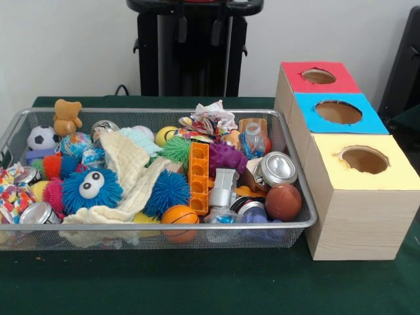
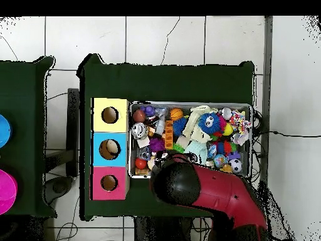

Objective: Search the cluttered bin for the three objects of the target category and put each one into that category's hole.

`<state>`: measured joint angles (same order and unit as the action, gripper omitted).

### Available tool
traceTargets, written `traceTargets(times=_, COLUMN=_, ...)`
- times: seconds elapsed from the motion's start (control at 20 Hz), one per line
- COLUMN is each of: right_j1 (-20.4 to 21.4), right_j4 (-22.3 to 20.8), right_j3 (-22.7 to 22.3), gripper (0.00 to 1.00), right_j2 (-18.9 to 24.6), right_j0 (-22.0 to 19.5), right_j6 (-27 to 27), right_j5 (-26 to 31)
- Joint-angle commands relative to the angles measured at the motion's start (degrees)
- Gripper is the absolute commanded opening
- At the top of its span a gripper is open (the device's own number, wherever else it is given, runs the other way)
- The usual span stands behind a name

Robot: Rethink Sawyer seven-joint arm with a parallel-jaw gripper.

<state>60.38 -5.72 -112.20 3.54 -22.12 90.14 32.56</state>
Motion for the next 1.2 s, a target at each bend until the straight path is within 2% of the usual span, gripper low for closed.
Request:
traceTargets(times=0.05, right_j1=-0.2, right_j4=-4.4, right_j3=-0.3, gripper=1.0, right_j2=8.7, right_j0=-6.8, right_j6=-13.9, right_j5=5.1)
traceTargets(times=0.25, right_j1=-0.7, right_j4=-6.1, right_j3=-1.3, gripper=1.0, right_j2=11.9, right_j0=-12.2, right_j6=-16.4, right_j5=4.0)
traceTargets(times=0.65, right_j1=-3.0, right_j4=-12.0, right_j3=-1.9, gripper=1.0, right_j2=17.6, right_j0=-20.4, right_j6=-17.4, right_j5=2.2)
traceTargets(times=1.0, right_j1=-9.4, right_j4=-18.4, right_j3=0.1, gripper=1.0, right_j2=22.1, right_j0=-25.8, right_j6=-16.1, right_j5=-0.9)
traceTargets(times=1.2, right_j1=-11.8, right_j4=-21.3, right_j3=1.5, gripper=1.0, right_j2=23.9, right_j0=-27.2, right_j6=-14.5, right_j5=-1.3)
